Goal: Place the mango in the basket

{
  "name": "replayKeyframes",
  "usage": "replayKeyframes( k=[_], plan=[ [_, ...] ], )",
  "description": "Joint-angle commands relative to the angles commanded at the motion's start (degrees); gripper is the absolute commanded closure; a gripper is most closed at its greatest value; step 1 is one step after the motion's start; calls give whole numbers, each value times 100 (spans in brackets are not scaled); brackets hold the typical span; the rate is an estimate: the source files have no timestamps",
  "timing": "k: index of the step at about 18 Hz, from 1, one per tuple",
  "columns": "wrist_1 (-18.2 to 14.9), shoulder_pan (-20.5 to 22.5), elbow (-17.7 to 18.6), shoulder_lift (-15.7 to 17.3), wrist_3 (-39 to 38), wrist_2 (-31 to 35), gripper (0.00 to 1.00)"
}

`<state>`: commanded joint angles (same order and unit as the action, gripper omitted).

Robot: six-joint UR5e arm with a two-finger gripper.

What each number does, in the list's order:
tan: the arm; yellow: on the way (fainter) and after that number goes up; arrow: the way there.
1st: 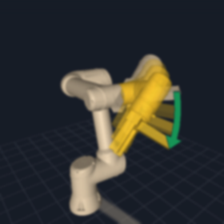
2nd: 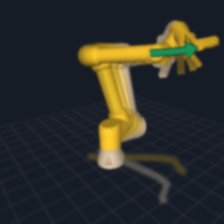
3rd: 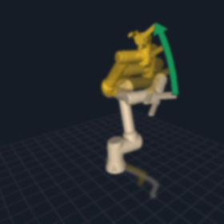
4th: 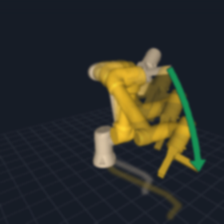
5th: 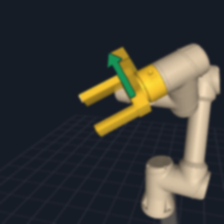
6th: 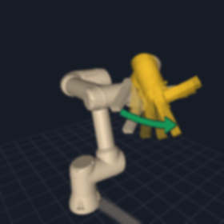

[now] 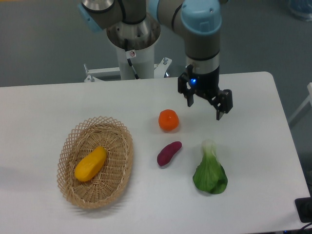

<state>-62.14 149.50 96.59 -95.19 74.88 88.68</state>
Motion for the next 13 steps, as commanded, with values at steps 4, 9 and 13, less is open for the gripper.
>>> replayKeyframes(
  k=[4,9,13],
  plan=[
    [53,0,35,-9,-9,26,0],
    [62,-18,61,-17,-26,44,0],
    [79,-9,131,0,-18,44,0]
  ],
)
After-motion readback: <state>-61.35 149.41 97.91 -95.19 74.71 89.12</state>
